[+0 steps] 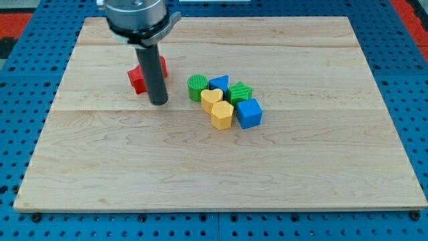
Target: Move your arm closer to the yellow heart
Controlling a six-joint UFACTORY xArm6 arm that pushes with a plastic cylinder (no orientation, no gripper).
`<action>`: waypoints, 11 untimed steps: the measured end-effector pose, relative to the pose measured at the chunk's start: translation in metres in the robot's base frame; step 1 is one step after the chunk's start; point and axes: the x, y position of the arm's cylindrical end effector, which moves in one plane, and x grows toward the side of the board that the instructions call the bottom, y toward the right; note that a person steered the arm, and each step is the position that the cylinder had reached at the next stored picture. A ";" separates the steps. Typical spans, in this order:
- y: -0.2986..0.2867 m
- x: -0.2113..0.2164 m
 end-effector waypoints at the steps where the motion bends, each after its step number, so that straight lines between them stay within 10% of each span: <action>1: 0.051 -0.022; 3: 0.169 -0.026; 8: 0.010 -0.018; 11: 0.046 0.077</action>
